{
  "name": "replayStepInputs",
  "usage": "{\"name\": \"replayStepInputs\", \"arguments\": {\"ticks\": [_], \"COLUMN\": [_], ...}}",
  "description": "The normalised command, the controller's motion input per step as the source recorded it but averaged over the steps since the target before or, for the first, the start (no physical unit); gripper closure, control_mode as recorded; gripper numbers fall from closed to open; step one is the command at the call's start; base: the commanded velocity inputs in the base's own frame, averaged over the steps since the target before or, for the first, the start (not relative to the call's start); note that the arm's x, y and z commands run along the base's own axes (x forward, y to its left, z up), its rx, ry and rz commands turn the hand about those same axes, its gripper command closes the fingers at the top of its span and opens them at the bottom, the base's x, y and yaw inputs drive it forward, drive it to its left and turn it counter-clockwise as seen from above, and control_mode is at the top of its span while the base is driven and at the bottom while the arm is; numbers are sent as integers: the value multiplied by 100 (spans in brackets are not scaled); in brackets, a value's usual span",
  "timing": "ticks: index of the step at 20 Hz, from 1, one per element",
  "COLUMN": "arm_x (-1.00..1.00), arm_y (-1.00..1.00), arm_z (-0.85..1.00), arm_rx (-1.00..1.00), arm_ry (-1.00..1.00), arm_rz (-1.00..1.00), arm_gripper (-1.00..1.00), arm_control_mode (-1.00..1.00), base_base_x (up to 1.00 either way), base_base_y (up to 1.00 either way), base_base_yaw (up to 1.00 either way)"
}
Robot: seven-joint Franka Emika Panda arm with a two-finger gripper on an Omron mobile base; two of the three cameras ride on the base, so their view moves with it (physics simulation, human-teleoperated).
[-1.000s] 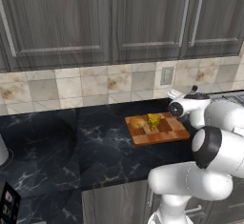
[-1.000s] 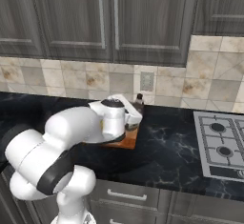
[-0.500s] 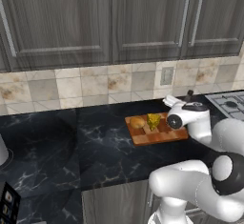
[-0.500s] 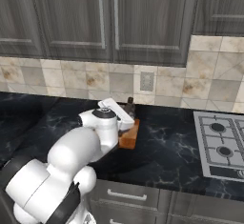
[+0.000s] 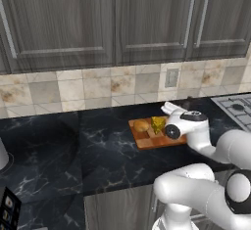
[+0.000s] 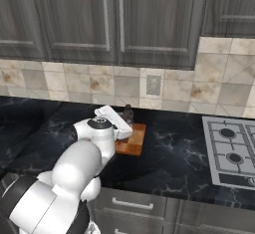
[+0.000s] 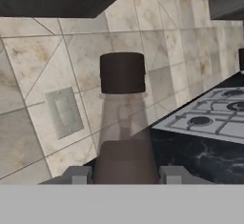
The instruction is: Retrieve the reheated potato from the microwave, then place the potato, cheese, and condiment on the cutting board.
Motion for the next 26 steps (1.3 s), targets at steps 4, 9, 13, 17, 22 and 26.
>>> {"name": "replayStepInputs", "arguments": {"ticks": [4, 9, 13, 17, 22, 26], "arm_x": [-7, 8, 19, 2, -10, -1], "arm_y": [12, 3, 0, -4, 0, 0], "arm_z": [-17, -8, -14, -25, -42, -34], "arm_rx": [0, -1, -1, -2, -1, 0], "arm_ry": [4, 1, 0, 0, 0, -2], "arm_rz": [0, 0, 0, 0, 0, 0], "arm_gripper": [100, 100, 100, 100, 100, 100], "arm_control_mode": [-100, -100, -100, -100, -100, -100], "base_base_x": [0, 0, 0, 0, 0, 0], "base_base_y": [0, 0, 0, 0, 0, 0], "base_base_yaw": [0, 0, 0, 0, 0, 0]}}
